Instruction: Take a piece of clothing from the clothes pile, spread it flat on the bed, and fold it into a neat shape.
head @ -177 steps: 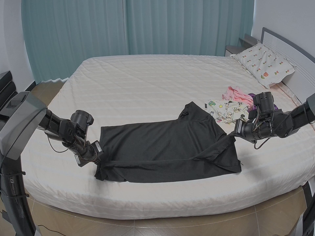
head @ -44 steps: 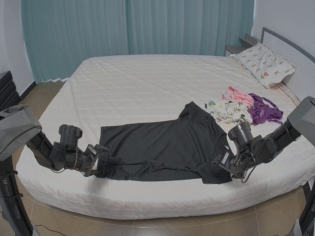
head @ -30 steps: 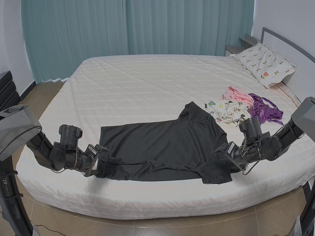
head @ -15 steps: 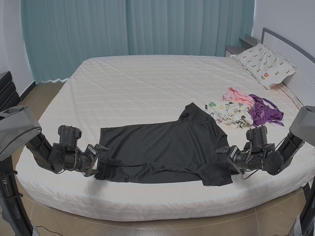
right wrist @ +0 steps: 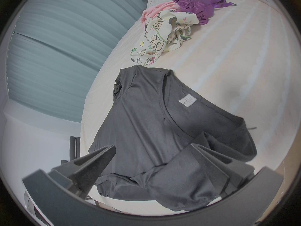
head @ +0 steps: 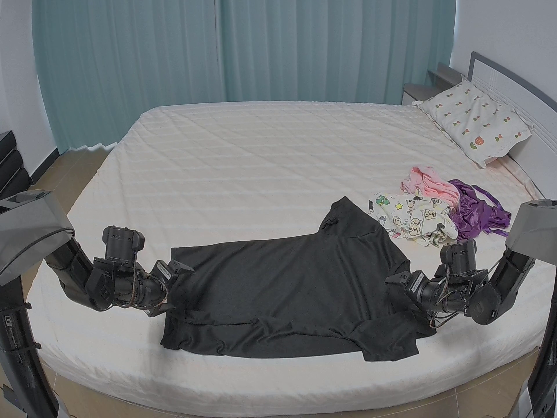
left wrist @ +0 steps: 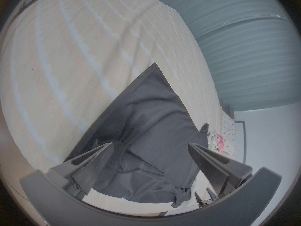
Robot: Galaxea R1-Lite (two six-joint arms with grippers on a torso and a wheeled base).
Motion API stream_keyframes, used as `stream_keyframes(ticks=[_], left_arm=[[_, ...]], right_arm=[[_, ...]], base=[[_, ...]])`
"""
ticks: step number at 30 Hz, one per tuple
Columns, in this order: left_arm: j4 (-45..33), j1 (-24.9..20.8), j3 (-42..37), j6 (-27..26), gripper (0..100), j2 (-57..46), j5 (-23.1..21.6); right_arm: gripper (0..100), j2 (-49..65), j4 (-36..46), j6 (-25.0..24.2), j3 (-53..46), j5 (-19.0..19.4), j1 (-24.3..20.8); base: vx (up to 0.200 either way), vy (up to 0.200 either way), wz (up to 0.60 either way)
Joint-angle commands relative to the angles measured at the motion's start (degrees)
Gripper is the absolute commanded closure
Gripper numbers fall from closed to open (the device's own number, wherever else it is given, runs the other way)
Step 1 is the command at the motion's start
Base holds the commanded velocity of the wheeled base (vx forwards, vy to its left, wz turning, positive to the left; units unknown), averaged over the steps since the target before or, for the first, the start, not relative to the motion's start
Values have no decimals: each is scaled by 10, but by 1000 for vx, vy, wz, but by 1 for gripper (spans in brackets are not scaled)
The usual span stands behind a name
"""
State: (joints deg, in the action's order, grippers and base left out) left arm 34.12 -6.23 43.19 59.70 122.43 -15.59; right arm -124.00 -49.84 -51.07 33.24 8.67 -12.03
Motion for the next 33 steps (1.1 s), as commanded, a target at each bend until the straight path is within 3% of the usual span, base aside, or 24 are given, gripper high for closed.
stream_keyframes(ticks=[1, 9, 16, 21, 29, 30, 33], left_arm=[[-5, -9, -31, -44, 0, -13, 10], [-126, -31, -36, -143, 0, -62, 69], [-125, -53, -30, -145, 0, -29, 80], [-110, -55, -22, -146, 0, 8, 125], [-63, -57, -22, -147, 0, 35, 136], [-60, -57, -21, -147, 100, 38, 141], [-60, -61, -19, -148, 100, 46, 157]], right_arm=[[0, -3, -1, 0, -1, 0, 0], [0, -3, -2, 0, -3, 0, 0], [0, -2, -3, 0, -4, 0, -1], [0, -2, -3, 1, -4, 0, 0], [0, -2, -3, 1, -4, 0, 0], [0, -2, -3, 0, -4, 0, 0], [0, -4, -3, 1, -4, 0, 0]], base=[[0, 0, 0], [0, 0, 0], [0, 0, 0], [0, 0, 0], [0, 0, 0], [0, 0, 0], [0, 0, 0]])
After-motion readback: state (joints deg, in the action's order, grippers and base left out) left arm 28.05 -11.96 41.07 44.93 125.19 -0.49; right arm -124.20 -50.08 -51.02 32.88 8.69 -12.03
